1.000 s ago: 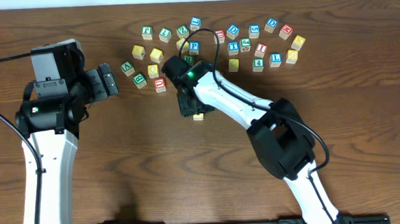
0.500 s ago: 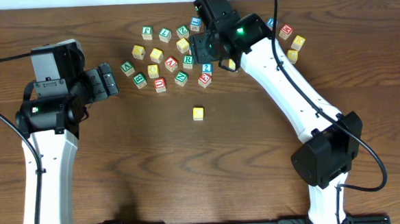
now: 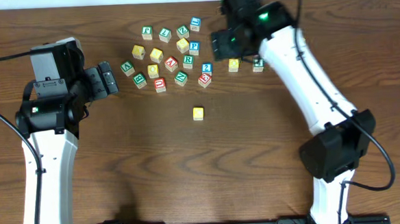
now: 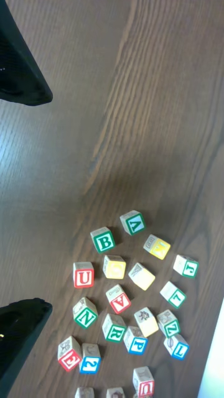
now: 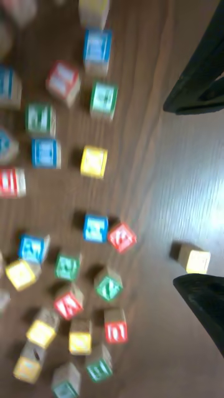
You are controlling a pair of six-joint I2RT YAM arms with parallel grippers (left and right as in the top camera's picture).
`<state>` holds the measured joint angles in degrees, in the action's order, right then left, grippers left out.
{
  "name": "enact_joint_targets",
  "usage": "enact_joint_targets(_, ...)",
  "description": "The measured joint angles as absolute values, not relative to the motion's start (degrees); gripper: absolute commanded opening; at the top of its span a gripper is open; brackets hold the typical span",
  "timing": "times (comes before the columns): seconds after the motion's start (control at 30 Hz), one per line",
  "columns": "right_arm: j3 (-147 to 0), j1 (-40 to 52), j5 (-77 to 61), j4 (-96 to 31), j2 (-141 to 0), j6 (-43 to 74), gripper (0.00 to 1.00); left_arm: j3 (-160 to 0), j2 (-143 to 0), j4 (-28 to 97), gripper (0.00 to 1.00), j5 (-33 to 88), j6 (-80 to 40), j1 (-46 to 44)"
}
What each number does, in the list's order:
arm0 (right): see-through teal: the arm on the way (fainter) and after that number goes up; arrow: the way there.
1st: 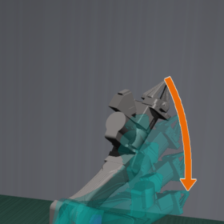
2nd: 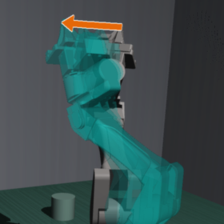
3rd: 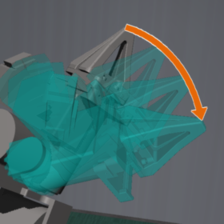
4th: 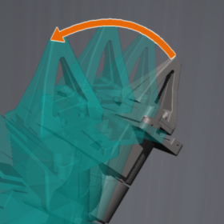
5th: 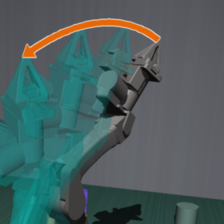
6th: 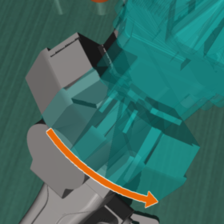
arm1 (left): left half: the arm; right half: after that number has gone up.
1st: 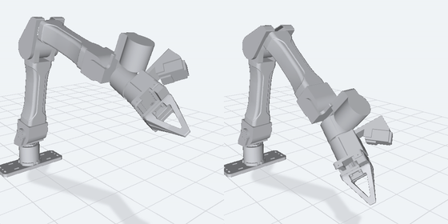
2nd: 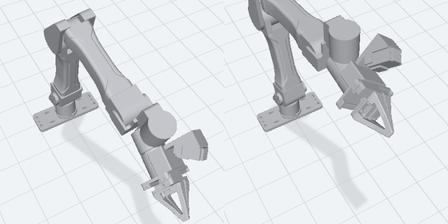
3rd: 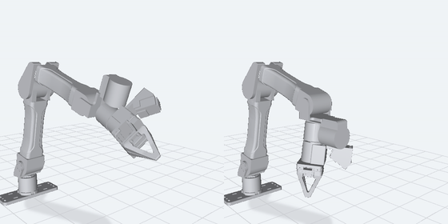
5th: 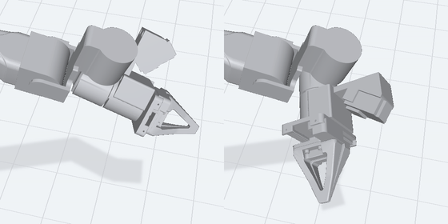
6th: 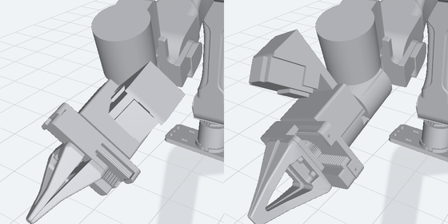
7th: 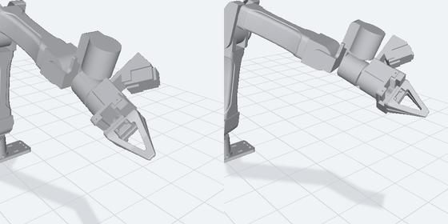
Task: Spell out CORL
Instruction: 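Retract the right gripper to the upper right of the pile, then reach the left gripper down and grasp the yellow O block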
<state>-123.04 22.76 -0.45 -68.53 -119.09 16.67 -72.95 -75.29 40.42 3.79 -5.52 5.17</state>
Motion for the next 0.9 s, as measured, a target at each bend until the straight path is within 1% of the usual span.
enact_joint_targets(0.2, -123.7, 16.1, -0.5, -70.7, -119.1, 15.2, 0.78, -73.1, -75.5, 36.3, 1.00, 4.6, -5.6, 4.7)
enact_joint_targets(0.3, -123.7, 14.4, -0.4, -70.6, -119.1, 15.0, 0.79, -79.1, -79.7, 36.8, 0.97, 4.3, -6.0, 1.5)
enact_joint_targets(0.37, -123.7, 14.1, -0.5, -70.7, -119.1, 14.9, 0.80, -85.0, -84.1, 39.2, 0.88, 3.1, -6.2, -0.9)
enact_joint_targets(0.4, -123.7, 14.1, -0.5, -70.8, -119.1, 14.8, 0.80, -90.0, -88.5, 40.5, 0.86, 1.7, -6.4, -3.4)
enact_joint_targets(0.5, -123.8, 14.1, -0.5, -71.8, -119.1, 14.8, 0.80, -96.8, -96.8, 43.3, 0.86, -2.0, -8.2, -7.8)
enact_joint_targets(0.73, -123.8, 14.1, -0.5, -73.1, -119.1, 14.8, 0.80, -97.7, -109.2, 41.8, 0.76, -4.8, -14.5, -12.2)
enact_joint_targets(0.77, -123.8, 14.1, -0.5, -73.1, -119.1, 14.8, 0.80, -97.7, -110.7, 41.4, 0.72, -4.9, -15.0, -12.6)
enact_joint_targets(0.9, -123.8, 14.0, -0.5, -73.6, -119.1, 14.8, 0.81, -97.7, -114.9, 39.5, 0.67, -5.1, -15.8, -13.2)
